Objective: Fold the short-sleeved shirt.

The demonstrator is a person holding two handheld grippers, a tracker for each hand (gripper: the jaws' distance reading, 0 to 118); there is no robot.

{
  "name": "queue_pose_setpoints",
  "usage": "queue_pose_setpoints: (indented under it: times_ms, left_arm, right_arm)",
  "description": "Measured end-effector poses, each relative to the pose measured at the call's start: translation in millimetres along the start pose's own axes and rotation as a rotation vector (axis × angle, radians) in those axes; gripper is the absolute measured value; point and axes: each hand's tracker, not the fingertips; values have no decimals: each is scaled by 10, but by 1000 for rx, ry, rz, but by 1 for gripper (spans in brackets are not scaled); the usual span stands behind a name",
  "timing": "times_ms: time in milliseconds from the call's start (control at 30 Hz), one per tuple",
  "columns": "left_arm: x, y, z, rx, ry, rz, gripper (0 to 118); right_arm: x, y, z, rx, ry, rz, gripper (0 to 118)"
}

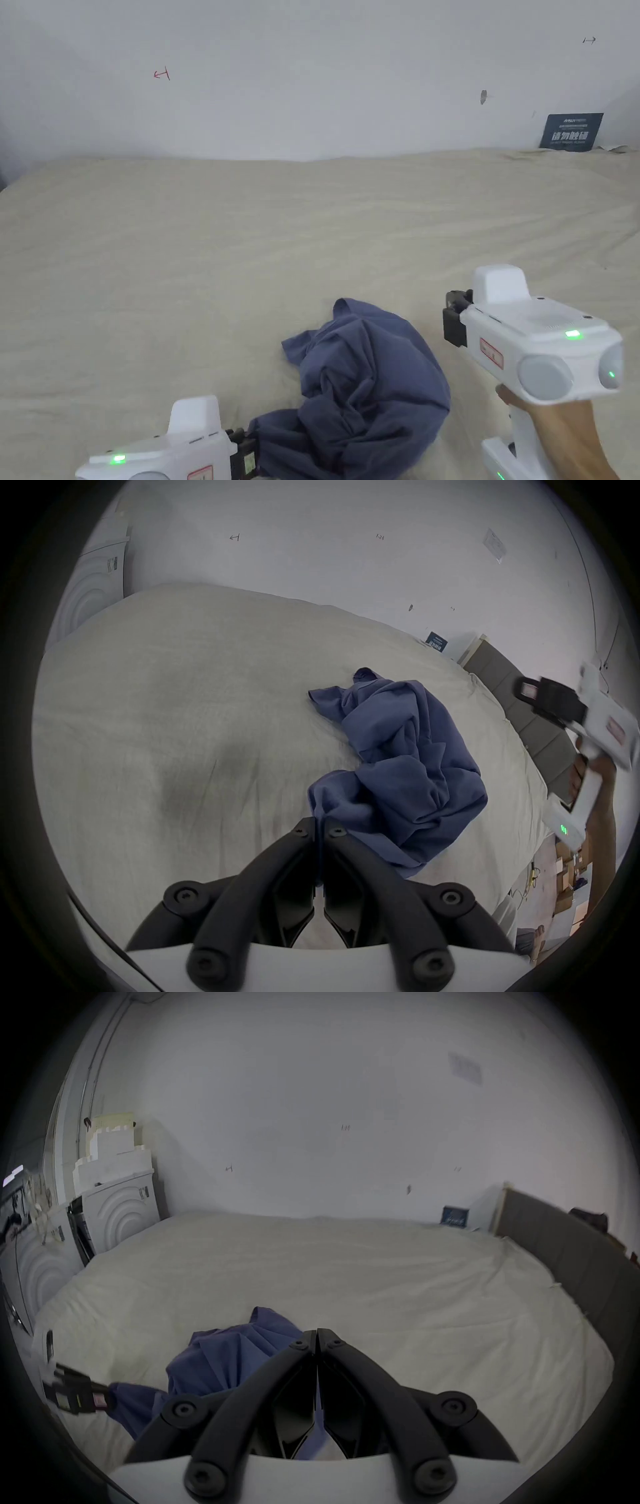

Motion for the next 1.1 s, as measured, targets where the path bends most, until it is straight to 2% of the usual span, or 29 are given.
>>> queue_pose_setpoints:
  times_ms: [100, 167, 200, 233, 300, 367, 400, 567, 733, 767, 867, 933, 1000, 1033, 1100]
  left_arm:
    - [-6, -16, -25, -3, -9, 7, 0]
    - [-11, -16, -29, -2, -12, 5, 0]
    - [-8, -18, -36, -1, -14, 4, 0]
    - [-14, -12, -38, -1, -16, 5, 0]
    - [-30, 1, -31, 2, -26, 9, 0]
    - [-18, 5, -27, 4, -30, 8, 0]
    - [-19, 8, -27, 4, -30, 6, 0]
    - [-36, 8, -49, 3, -34, 4, 0]
    - [-73, -18, -96, -5, -26, 11, 0]
    - [-76, -21, -101, -8, -24, 10, 0]
    - [-81, -29, -105, -10, -23, 12, 0]
    - [-83, -32, -100, -9, -25, 13, 0]
    - [-79, -36, -99, -8, -25, 12, 0]
    - [-79, -38, -98, -9, -25, 13, 0]
    - [-80, -44, -88, -8, -25, 14, 0]
  right_arm:
    - [11, 137, -431, -81, 23, 15, 1]
    - [54, 172, -740, -138, 69, -29, 4]
    - [77, 182, -843, -168, 94, -68, 16]
    - [96, 181, -969, -193, 93, -91, 35]
    - [95, 155, -1154, -248, 111, -86, 67]
    - [106, 124, -1362, -280, 90, -73, 85]
    - [59, 102, -1390, -294, 85, -77, 89]
    - [149, 63, -1755, -366, 52, -129, 89]
    - [215, -7, -1943, -421, 70, -161, 85]
    - [183, -32, -1928, -432, 73, -171, 80]
    - [69, -94, -1928, -458, 73, -141, 53]
    - [57, -135, -1968, -465, 79, -132, 32]
    - [9, -154, -1986, -478, 96, -135, 3]
    - [-29, -155, -1977, -481, 100, -127, 3]
    - [-54, -148, -1950, -453, 75, -56, 3]
